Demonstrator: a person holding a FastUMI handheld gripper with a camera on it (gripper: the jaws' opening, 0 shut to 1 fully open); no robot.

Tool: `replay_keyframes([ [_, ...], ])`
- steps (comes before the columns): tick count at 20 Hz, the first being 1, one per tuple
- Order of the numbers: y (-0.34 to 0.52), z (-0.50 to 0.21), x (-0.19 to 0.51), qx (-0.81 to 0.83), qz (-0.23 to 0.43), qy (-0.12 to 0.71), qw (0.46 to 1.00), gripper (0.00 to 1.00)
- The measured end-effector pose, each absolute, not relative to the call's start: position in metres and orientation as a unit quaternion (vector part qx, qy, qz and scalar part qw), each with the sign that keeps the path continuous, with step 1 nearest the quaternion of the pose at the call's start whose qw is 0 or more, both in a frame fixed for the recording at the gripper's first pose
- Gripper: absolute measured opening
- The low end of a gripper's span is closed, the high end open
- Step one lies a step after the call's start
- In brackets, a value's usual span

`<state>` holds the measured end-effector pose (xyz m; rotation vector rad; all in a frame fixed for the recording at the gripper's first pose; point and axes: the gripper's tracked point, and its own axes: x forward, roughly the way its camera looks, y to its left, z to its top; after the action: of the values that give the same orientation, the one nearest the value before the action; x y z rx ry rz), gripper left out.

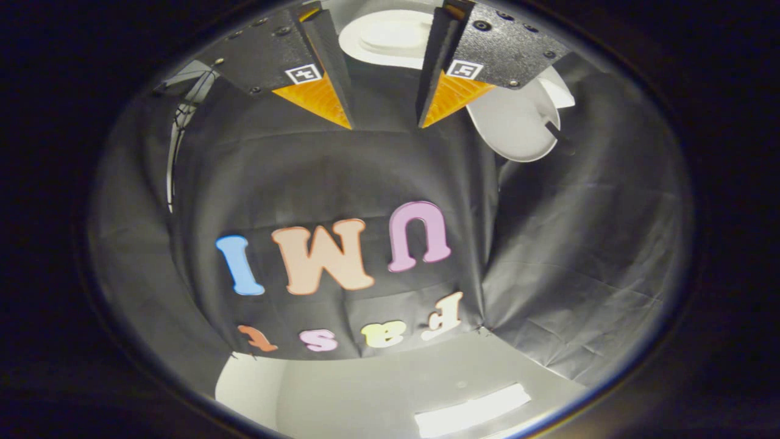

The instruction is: Open the toilet lid.

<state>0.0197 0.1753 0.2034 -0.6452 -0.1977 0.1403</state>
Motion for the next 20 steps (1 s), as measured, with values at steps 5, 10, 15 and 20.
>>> replay_keyframes([
  [5, 0.111, 0.205, 0.023, -0.261, 0.052, -0.077, 0.961, 0.60],
  [10, 0.057, 0.193, 0.038, -0.204, 0.058, -0.035, 0.977, 0.61],
  [15, 0.013, 0.181, 0.047, -0.174, 0.064, 0.017, 0.982, 0.61],
  [20, -0.025, 0.198, 0.038, -0.176, 0.053, 0.027, 0.983, 0.61],
])
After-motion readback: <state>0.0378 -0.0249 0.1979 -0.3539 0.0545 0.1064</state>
